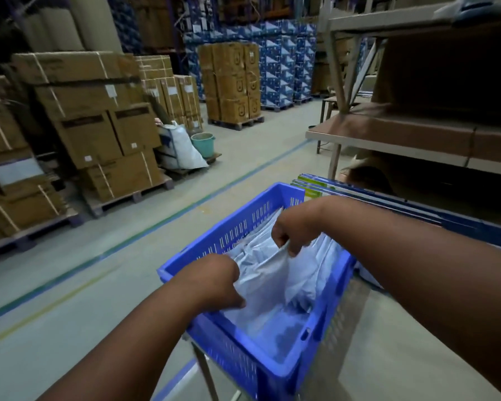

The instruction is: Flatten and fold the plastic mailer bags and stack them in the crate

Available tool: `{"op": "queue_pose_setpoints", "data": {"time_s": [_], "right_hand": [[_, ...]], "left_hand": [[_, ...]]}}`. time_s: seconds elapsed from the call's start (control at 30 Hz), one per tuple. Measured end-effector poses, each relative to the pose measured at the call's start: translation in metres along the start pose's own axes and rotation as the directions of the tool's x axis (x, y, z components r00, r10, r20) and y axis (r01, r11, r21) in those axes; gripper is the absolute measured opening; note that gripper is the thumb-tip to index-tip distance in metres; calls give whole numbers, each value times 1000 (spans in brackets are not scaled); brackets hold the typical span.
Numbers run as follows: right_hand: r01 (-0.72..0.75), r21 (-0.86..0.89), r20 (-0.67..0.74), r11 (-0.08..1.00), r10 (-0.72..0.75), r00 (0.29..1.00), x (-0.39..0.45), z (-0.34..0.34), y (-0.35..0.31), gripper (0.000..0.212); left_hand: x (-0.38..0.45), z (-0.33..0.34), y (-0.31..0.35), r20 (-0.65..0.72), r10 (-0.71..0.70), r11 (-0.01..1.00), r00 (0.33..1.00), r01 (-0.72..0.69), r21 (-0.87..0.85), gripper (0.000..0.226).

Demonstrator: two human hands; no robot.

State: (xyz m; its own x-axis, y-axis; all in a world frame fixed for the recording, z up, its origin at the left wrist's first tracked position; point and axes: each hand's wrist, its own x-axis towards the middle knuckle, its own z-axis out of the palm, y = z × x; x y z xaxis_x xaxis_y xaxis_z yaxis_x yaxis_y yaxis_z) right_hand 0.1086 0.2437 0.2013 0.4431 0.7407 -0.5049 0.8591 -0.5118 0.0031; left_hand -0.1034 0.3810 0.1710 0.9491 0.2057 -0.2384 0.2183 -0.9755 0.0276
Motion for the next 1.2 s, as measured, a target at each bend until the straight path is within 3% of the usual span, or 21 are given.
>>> {"op": "queue_pose_setpoints", "data": {"time_s": [0.13, 0.3, 0.37, 0.5, 0.63, 0.77, 0.87, 1.0, 1.2], "right_hand": [[-22, 9, 185, 1000, 20, 983, 39, 20, -18, 25], [-9, 87, 278, 996, -15, 961, 79, 43, -46, 24], [23, 84, 245, 996, -43, 969, 91, 52, -55, 21], [85, -1, 42, 996, -85, 995, 108, 64, -63, 21], [45, -48, -121, 998, -51, 991, 109, 66, -49, 21], [21, -3, -146, 1000, -21, 989, 111, 71, -47, 25], [35, -64, -140, 997, -44, 989, 119, 76, -57, 23], [-26, -160, -213, 987, -9, 977, 123, 77, -62, 14], [-14, -103, -305, 995, -18, 952, 116, 70, -57, 24]], "left_hand": [[11, 5, -4, 92, 8, 999, 996, -5, -37, 32], [30, 19, -11, 268, 4, 998, 963, -18, 52, 26], [35, 22, -10, 310, -20, 996, 951, -7, 86, 23], [50, 22, -9, 327, -66, 987, 943, 14, 157, 30], [64, 23, -13, 377, -102, 976, 921, 19, 216, 44], [72, 31, -20, 347, -178, 953, 921, 75, 292, 25], [75, 39, -28, 317, -219, 945, 923, 120, 305, 40], [77, 45, -32, 307, -265, 936, 914, 167, 309, 36], [73, 37, -30, 279, -244, 952, 929, 175, 251, 50]]}}
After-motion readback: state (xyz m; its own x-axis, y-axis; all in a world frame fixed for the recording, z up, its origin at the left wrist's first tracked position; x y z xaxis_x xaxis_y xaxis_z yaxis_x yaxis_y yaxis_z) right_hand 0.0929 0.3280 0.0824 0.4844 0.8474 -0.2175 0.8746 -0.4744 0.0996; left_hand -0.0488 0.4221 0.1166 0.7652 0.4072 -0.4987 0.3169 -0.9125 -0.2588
